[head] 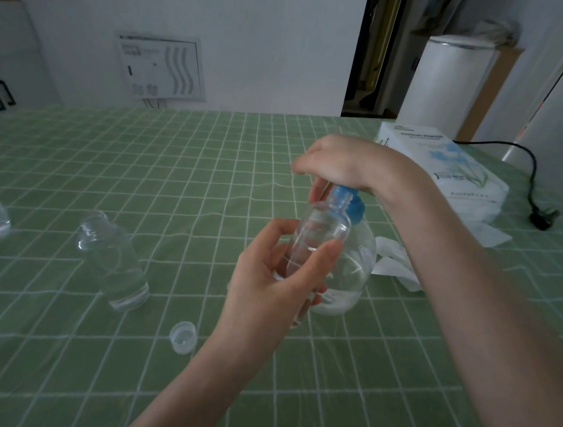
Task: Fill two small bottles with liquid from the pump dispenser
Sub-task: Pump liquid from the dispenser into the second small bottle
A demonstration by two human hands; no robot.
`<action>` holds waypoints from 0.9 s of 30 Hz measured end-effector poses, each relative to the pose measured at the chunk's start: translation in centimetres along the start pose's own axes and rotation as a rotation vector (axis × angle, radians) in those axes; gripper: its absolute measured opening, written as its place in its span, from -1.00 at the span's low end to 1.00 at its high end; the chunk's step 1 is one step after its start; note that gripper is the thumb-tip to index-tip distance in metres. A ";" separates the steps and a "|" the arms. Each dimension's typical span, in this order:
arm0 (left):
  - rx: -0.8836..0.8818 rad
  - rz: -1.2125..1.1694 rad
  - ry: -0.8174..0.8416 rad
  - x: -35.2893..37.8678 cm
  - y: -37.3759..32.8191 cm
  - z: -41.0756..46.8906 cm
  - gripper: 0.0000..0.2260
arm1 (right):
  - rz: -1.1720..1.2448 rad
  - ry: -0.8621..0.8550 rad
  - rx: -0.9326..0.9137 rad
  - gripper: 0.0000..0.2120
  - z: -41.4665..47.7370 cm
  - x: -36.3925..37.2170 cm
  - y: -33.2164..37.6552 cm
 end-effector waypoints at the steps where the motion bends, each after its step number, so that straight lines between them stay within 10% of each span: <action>1: -0.001 0.000 0.001 0.0 0.0 0.0 -0.69 | -0.001 0.008 0.003 -0.55 0.0 0.1 0.0; 27: -0.001 -0.007 0.003 0.1 0.2 0.0 -0.63 | 0.036 0.002 0.025 -0.58 0.2 0.4 -0.4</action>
Point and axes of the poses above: each hand's wrist, its own z-axis towards the middle knuckle, its own x-axis out of the palm, y = z × x, the point moved 8 cm from there along z, towards the middle knuckle, and after that the axes turned 6 degrees about x, right-handed, at the moved point
